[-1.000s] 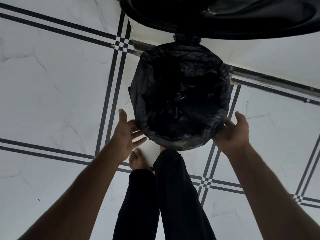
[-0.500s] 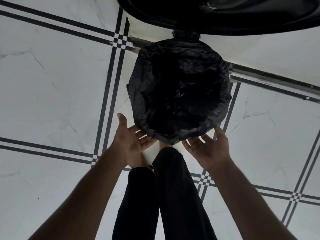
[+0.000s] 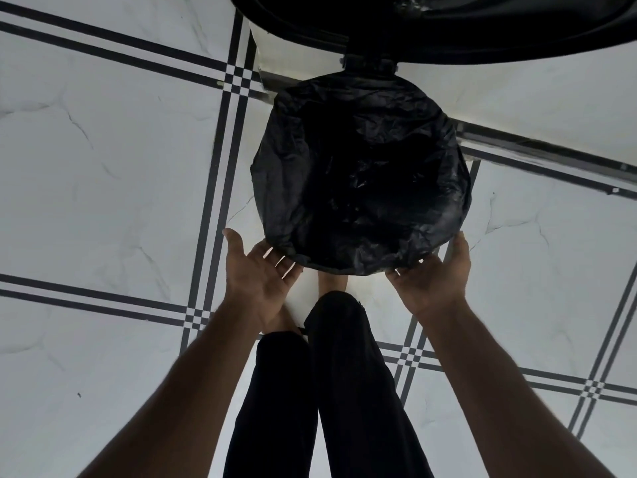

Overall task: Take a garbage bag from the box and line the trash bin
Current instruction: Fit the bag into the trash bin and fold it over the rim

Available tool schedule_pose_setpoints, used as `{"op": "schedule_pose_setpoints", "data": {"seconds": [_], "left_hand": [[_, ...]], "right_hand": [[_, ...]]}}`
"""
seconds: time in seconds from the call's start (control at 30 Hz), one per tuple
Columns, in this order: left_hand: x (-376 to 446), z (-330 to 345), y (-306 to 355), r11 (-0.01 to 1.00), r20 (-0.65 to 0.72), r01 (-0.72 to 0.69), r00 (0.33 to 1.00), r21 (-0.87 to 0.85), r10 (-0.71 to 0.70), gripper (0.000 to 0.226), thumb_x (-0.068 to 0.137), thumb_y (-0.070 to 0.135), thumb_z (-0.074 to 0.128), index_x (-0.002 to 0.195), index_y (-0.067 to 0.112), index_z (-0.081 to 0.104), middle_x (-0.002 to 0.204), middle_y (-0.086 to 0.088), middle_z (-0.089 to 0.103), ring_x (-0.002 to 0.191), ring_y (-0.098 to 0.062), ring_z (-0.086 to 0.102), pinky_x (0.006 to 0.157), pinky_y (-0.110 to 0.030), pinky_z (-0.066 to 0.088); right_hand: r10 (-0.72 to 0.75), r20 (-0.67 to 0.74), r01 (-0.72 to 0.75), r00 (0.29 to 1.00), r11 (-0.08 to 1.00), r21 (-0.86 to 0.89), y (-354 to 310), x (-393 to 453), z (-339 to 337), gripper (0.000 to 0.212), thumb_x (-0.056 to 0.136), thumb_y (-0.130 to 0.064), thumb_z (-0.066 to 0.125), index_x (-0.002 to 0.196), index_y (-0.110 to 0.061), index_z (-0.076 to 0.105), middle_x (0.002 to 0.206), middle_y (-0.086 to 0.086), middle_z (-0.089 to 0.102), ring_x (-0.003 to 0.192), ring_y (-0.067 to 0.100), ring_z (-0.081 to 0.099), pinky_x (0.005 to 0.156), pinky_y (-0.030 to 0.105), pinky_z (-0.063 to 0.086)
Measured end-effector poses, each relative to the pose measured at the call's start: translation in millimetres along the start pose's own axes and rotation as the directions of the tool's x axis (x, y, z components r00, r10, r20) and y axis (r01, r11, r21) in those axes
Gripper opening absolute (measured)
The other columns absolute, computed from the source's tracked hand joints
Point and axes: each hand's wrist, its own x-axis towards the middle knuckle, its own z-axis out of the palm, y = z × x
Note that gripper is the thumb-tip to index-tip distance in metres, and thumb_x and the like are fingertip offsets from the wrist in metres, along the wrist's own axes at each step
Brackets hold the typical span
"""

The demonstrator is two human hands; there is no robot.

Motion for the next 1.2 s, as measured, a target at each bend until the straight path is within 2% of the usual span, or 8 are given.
{"op": "schedule_pose_setpoints", "data": {"seconds": [0.2,0.27,0.37,0.47,0.6,0.77,0.97,1.2], "left_hand": [[0,3,10,0.985,0.031,-0.015,0.999,0.171,0.010,0.083,0.093,0.073,0.019,0.134,0.011,0.055,0.131,-0.010,0.063,0.124,-0.028,0.057,0.112,-0.046,0.039],[0,5,14,0.973,0.018,-0.026,1.000,0.231,0.023,0.076,0.095,0.070,0.020,0.128,0.012,0.056,0.126,-0.009,0.065,0.119,-0.027,0.059,0.107,-0.044,0.043],[0,6,20,0.952,-0.053,-0.070,0.995,0.299,0.090,0.062,0.099,0.062,0.027,0.117,0.011,0.058,0.113,-0.008,0.066,0.107,-0.023,0.064,0.097,-0.040,0.049],[3,8,25,0.905,-0.124,-0.195,0.958,0.377,0.259,0.044,0.102,0.049,0.037,0.092,0.013,0.060,0.092,-0.003,0.063,0.097,-0.021,0.063,0.087,-0.033,0.053],[4,12,35,0.841,-0.052,-0.364,0.907,0.400,0.417,0.041,0.103,0.043,0.041,0.082,0.016,0.064,0.085,0.000,0.068,0.089,-0.018,0.066,0.084,-0.031,0.055],[3,19,43,0.778,0.042,-0.428,0.886,0.459,0.462,0.043,0.103,0.043,0.039,0.088,0.015,0.068,0.093,-0.001,0.073,0.088,-0.016,0.070,0.085,-0.031,0.056],[2,14,39,0.813,0.066,-0.364,0.924,0.454,0.377,0.044,0.102,0.049,0.037,0.122,0.020,0.063,0.114,0.000,0.071,0.104,-0.016,0.068,0.093,-0.034,0.053],[-3,20,39,0.846,0.076,-0.329,0.942,0.419,0.328,0.049,0.102,0.052,0.031,0.107,0.019,0.066,0.109,0.002,0.070,0.108,-0.015,0.064,0.094,-0.037,0.052]], "right_hand": [[-0.021,-0.083,0.015,0.996,0.997,-0.071,-8,7,-8,0.055,0.096,-0.055,0.048,0.115,-0.005,0.062,0.109,0.012,0.073,0.104,0.026,0.071,0.090,0.039,0.057],[-0.027,-0.133,0.010,0.991,0.992,-0.127,-12,7,-11,0.049,0.101,-0.052,0.042,0.107,-0.007,0.061,0.095,0.010,0.072,0.093,0.024,0.070,0.085,0.039,0.056],[-0.110,-0.203,0.054,0.973,0.963,-0.264,-21,5,-10,0.035,0.100,-0.045,0.046,0.105,-0.014,0.062,0.101,0.005,0.068,0.098,0.019,0.066,0.091,0.035,0.052],[-0.277,-0.252,0.198,0.927,0.933,-0.299,-35,3,-6,0.018,0.098,-0.028,0.052,0.109,-0.015,0.059,0.093,0.000,0.062,0.085,0.015,0.060,0.078,0.026,0.051],[-0.325,-0.049,0.280,0.944,0.874,-0.398,-41,5,2,0.023,0.089,-0.008,0.050,0.106,-0.009,0.066,0.095,0.004,0.068,0.088,0.017,0.064,0.077,0.026,0.055],[-0.309,0.065,0.311,0.949,0.880,-0.359,-36,8,11,0.019,0.095,-0.018,0.044,0.082,-0.016,0.059,0.075,-0.004,0.060,0.071,0.012,0.054,0.069,0.025,0.049],[-0.146,0.164,0.200,0.976,0.897,-0.393,-34,11,7,0.062,0.098,-0.065,0.035,0.132,-0.022,0.064,0.131,-0.001,0.068,0.126,0.016,0.060,0.107,0.039,0.046],[-0.138,0.095,0.156,0.986,0.964,-0.214,-35,8,11,0.052,0.093,-0.053,0.054,0.117,-0.009,0.067,0.132,0.008,0.065,0.128,0.031,0.060,0.106,0.050,0.048]]}}
